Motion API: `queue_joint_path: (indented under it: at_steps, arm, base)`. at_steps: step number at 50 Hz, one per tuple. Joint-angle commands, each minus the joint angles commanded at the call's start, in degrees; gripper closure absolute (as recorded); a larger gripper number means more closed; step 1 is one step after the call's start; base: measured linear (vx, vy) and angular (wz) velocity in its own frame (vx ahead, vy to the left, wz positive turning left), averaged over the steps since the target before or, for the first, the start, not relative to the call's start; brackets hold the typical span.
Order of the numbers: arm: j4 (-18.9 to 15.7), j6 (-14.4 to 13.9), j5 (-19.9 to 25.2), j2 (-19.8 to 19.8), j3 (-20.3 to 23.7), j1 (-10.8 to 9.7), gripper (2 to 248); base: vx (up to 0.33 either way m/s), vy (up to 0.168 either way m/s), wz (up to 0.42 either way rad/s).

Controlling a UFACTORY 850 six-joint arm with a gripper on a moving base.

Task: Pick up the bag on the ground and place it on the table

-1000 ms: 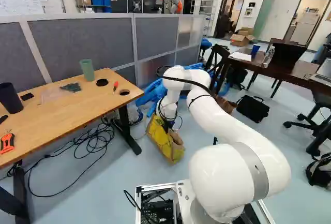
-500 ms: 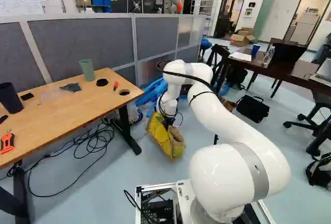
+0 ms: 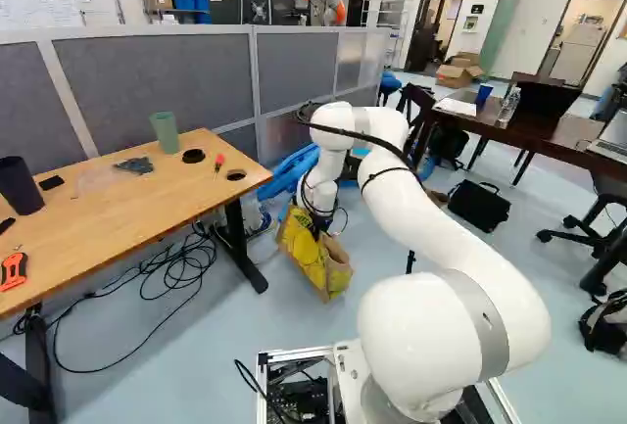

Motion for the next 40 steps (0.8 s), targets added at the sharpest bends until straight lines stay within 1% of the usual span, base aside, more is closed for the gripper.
queue_joint_path:
  at_steps: [40]
  arm:
    - [0.0, 0.0, 0.0, 8.32, 6.63, 0.0, 227]
  base:
    - [0.0, 0.0, 0.0]
